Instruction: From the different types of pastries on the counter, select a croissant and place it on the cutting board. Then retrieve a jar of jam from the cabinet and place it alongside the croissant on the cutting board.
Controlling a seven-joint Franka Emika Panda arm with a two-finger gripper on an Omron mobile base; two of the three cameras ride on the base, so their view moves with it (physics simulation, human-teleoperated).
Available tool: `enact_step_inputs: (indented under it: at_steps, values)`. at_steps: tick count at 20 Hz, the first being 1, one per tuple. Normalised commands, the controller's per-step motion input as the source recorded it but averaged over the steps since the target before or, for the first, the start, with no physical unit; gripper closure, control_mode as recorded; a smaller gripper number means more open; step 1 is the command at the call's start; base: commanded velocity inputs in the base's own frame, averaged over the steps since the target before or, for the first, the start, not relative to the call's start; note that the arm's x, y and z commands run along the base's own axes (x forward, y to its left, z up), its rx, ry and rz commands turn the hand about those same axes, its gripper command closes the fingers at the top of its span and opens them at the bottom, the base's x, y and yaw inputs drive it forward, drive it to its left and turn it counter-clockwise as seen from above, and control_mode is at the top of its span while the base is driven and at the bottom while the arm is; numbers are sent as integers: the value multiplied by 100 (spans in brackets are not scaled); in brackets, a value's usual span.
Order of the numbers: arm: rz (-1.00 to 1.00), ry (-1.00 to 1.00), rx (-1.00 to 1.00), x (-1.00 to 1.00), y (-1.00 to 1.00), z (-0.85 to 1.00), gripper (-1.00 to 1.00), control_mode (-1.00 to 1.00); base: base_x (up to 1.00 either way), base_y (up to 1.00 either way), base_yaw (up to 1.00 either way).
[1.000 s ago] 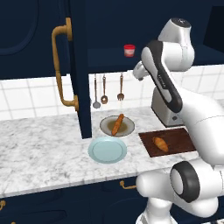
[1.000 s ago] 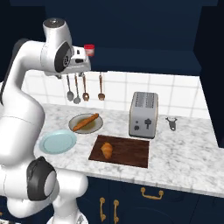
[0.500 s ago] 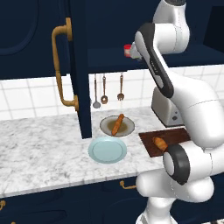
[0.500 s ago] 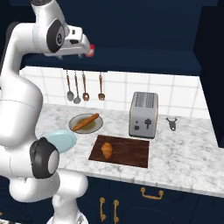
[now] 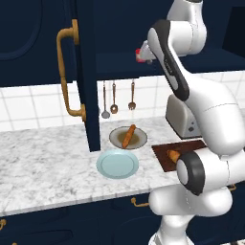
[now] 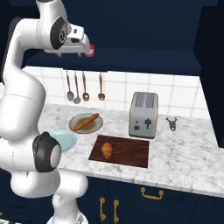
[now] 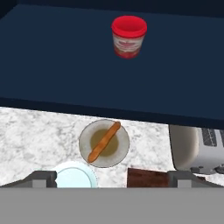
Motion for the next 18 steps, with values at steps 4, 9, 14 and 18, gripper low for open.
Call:
enact_step_inputs:
  at_steps: [4,9,14,18]
  values:
    - [-6,0,-1,33,-1,-2,-100,-100,0,0,0]
    - [-9,0,0,34,0,-2,-100,-100,0,0,0]
    - [-5,0,0,27,0,-1,-100,-100,0,0,0]
    - [-1,0,0,31,0,-3,-100,-100,0,0,0]
